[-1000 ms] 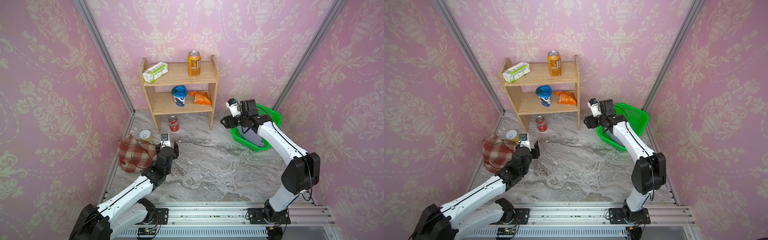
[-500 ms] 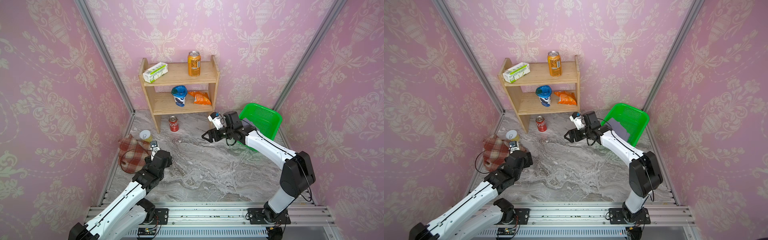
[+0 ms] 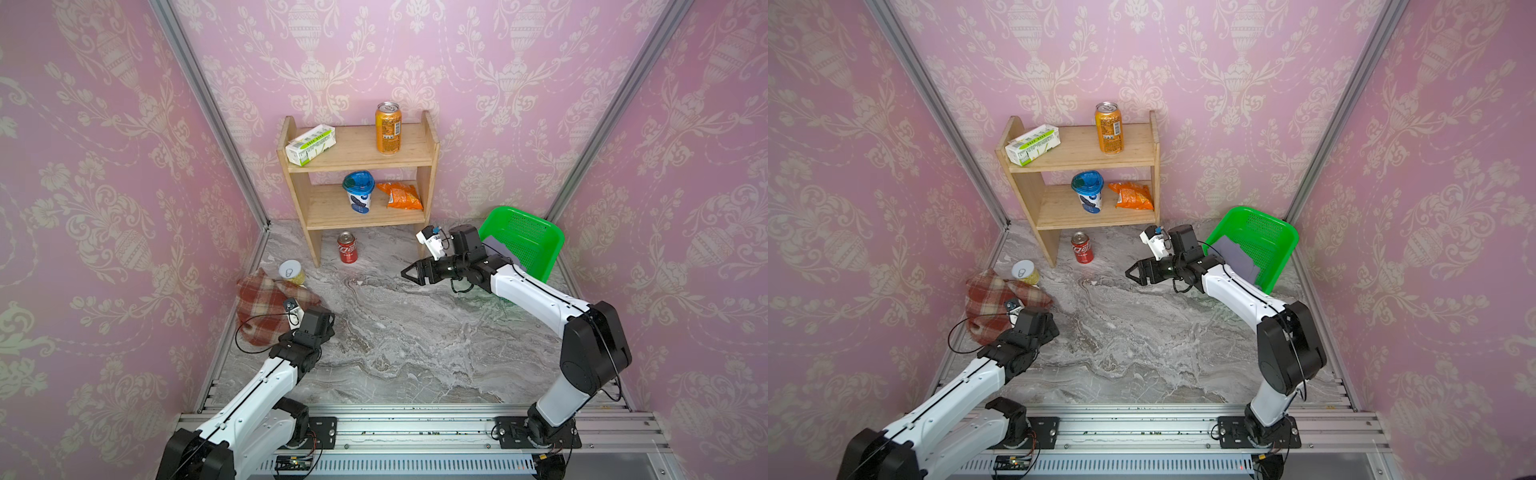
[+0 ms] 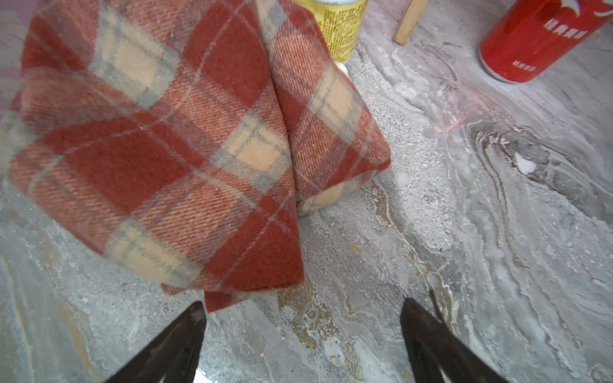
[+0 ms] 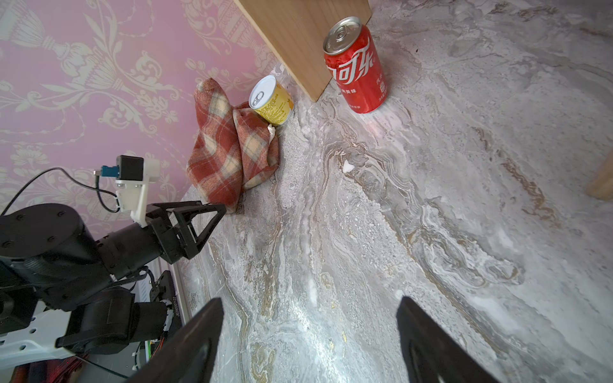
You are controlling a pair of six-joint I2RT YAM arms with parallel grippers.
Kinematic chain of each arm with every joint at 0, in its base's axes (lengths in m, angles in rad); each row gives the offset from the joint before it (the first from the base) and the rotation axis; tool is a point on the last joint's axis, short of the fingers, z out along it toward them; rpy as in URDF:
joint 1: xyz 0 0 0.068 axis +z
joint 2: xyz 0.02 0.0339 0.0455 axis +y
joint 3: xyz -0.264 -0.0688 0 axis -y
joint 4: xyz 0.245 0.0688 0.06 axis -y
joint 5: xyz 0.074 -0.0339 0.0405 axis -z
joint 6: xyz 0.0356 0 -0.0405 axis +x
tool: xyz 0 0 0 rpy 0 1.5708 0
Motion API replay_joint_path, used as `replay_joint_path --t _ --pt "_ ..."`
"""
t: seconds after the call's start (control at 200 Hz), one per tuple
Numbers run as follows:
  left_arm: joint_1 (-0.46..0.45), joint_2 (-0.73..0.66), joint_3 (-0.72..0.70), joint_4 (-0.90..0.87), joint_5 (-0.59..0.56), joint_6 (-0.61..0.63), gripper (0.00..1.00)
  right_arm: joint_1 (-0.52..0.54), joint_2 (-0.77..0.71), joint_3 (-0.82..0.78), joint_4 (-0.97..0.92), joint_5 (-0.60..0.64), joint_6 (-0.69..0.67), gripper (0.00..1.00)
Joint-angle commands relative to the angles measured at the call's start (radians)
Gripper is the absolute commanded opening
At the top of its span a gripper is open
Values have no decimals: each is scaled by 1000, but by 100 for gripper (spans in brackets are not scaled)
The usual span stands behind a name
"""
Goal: Roll up the skirts
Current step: Pick up the skirt from the center of the board.
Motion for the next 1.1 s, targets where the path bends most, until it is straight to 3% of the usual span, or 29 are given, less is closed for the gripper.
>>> replay_joint_path --t 0.0,0.255,0.36,0.46,0.585,0.771,1.096 --pt "29 35 -14 97 39 -37 92 1 21 -14 18 -34 18 84" --pt "100 153 -35 208 84 -34 89 0 44 -10 20 -46 23 84" --pt "116 187 -38 236 108 -31 81 0 47 -6 16 -46 21 84" --pt "119 194 -37 268 127 -21 52 1 43 -3 9 -35 17 85" --pt "120 198 -6 275 133 3 0 0 47 0 2 -30 17 83" --pt "109 129 73 230 256 10 0 0 39 -13 -8 -24 19 82" --pt "40 -124 183 46 334 4 0 0 11 -30 -15 -20 39 83"
